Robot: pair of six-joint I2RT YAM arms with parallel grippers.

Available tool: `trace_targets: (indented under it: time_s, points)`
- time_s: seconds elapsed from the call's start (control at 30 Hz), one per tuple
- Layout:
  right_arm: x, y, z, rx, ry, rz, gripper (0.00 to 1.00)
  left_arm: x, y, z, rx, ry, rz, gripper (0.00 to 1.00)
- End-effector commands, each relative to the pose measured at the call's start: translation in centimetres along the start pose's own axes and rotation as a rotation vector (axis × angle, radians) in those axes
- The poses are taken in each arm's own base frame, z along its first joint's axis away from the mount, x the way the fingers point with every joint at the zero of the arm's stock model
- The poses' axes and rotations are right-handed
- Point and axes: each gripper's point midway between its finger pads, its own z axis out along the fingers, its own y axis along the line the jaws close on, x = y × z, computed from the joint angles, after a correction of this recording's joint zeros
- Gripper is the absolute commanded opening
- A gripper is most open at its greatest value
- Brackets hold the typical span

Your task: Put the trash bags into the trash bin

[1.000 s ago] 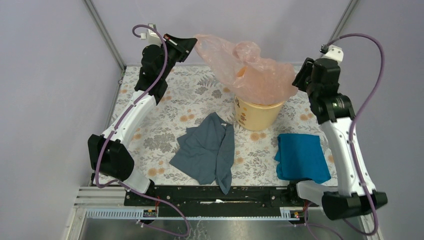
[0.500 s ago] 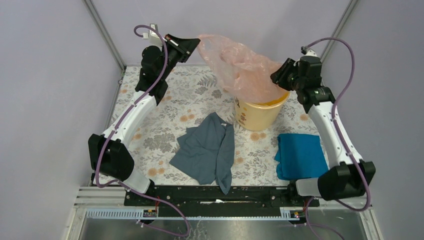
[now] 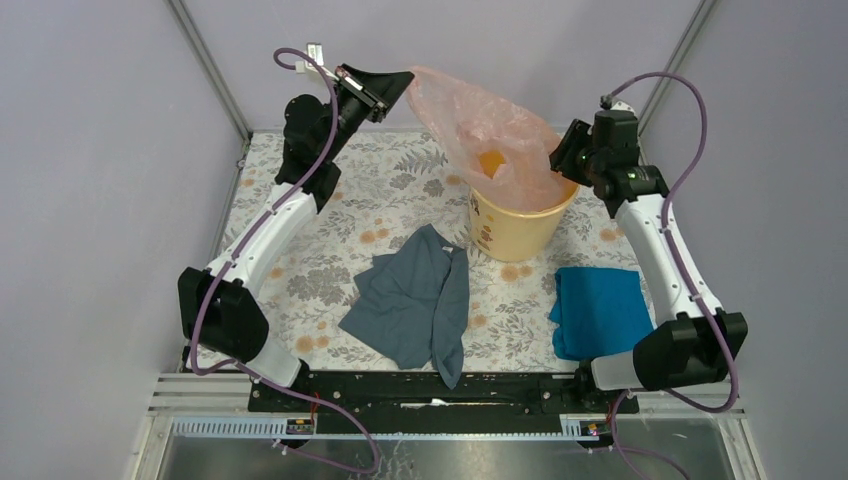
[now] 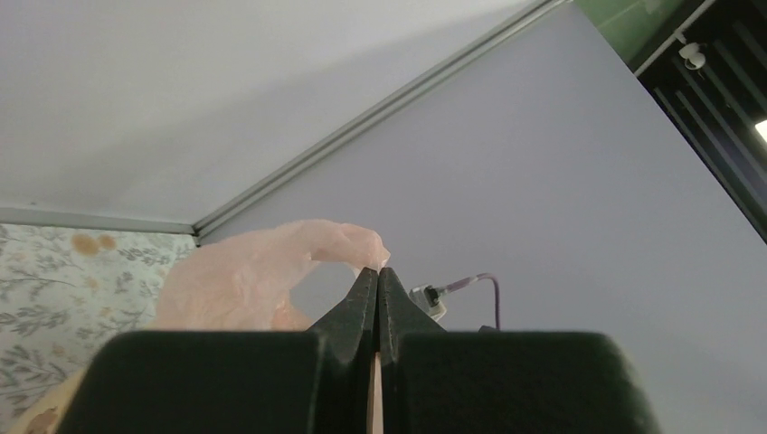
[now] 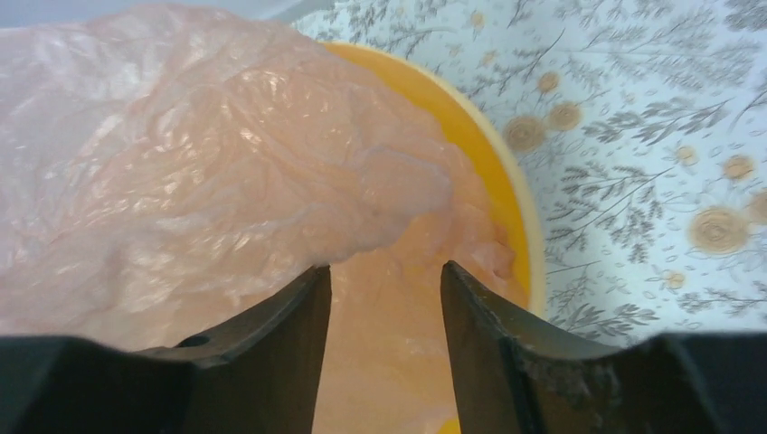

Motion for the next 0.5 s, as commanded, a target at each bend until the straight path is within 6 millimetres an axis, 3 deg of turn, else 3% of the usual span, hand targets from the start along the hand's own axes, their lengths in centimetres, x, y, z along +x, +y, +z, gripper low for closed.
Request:
trace_targets:
  time_s: [0.0,0.1,0.2,0.27,0.33,0.47]
  points:
    - [-4.3,0.2,-5.6,0.033,-0.128,-0.073,0.59,1.0,-2.5,0.3,0.1,0.008,-0.002,0.0]
    - [-5.8,0.7,-9.2,0.017,-0.18,-0.108,0.73,1.5,-2.6,0.6,0.112,0.02,-0.002,0.0]
    - [-6.9,2.8,-12.7,-0.095,-0.221,-0.167,0.86,2.1,-2.5,0.7,0.113,0.036,-0.005,0.0]
    - [-7.2,6.9,-15.5,-0.324,-0.242,-0.231,0.96,2.6,-2.5,0.7,0.119,0.046,-0.013,0.0]
    - [-7.5,10.2,-18.3,-0.504,-0.264,-0.276,0.98,3.4,-2.7,0.6,0.125,0.057,-0.023,0.0]
    - [-7.8,14.1,-22.0,-0.695,-0.291,-0.37,1.0,6.5,-3.3,1.2,0.139,0.112,-0.036,0.0]
